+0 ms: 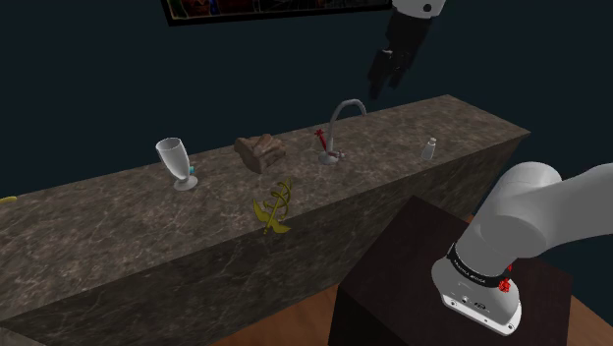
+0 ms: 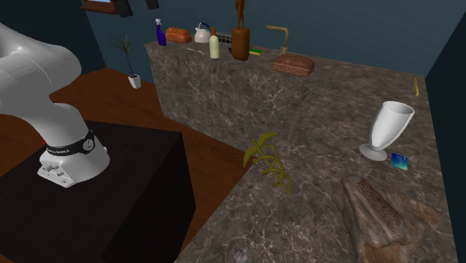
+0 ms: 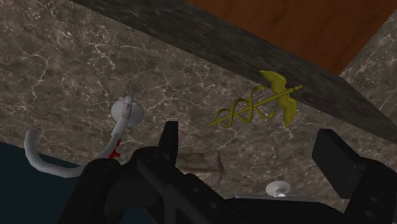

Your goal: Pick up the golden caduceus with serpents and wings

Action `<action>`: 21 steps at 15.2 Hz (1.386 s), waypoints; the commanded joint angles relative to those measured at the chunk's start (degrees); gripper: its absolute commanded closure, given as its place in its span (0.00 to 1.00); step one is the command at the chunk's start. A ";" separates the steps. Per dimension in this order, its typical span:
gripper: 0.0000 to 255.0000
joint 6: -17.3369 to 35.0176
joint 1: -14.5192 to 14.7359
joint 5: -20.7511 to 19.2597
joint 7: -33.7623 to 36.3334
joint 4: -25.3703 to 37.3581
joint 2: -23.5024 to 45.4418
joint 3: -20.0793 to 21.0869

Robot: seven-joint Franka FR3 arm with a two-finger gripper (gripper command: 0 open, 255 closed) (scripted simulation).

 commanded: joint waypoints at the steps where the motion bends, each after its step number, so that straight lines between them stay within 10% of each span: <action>1: 0.00 0.00 0.00 0.00 0.00 0.00 0.00 0.00; 21: 0.00 24.39 -0.23 -6.75 11.58 3.72 36.77 10.98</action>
